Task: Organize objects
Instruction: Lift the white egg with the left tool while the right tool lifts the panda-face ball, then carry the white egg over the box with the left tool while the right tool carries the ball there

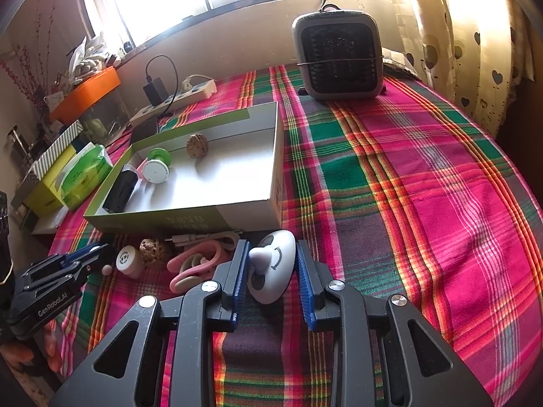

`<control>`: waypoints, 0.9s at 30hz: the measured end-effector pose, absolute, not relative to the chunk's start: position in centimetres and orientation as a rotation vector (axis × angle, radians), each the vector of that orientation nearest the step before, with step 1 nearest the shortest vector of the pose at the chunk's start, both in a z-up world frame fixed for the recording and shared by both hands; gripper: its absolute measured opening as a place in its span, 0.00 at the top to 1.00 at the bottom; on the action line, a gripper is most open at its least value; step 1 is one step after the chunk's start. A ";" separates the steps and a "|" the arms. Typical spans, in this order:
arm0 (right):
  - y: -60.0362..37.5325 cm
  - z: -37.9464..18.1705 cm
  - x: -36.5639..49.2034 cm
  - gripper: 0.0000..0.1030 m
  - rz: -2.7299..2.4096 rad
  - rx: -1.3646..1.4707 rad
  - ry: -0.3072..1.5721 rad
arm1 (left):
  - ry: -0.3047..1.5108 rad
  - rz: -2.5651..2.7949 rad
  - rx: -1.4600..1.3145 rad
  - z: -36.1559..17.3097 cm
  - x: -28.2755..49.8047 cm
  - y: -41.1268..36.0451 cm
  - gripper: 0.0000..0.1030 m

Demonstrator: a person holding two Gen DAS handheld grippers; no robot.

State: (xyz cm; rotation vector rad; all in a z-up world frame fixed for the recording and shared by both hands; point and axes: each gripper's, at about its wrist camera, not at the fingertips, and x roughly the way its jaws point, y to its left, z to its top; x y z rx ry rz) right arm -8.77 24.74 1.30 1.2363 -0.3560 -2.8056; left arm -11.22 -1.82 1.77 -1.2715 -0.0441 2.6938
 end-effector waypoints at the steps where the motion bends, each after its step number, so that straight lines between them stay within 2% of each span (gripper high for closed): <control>1: 24.7 1.3 -8.8 0.73 -2.805 1.238 -0.355 | -0.044 2.693 -1.271 1.8 -11.2 -1.9 0.81; 27: 23.4 5.2 -8.0 0.73 -2.807 1.118 -0.348 | -0.021 2.692 -1.154 5.7 -10.4 -0.7 0.81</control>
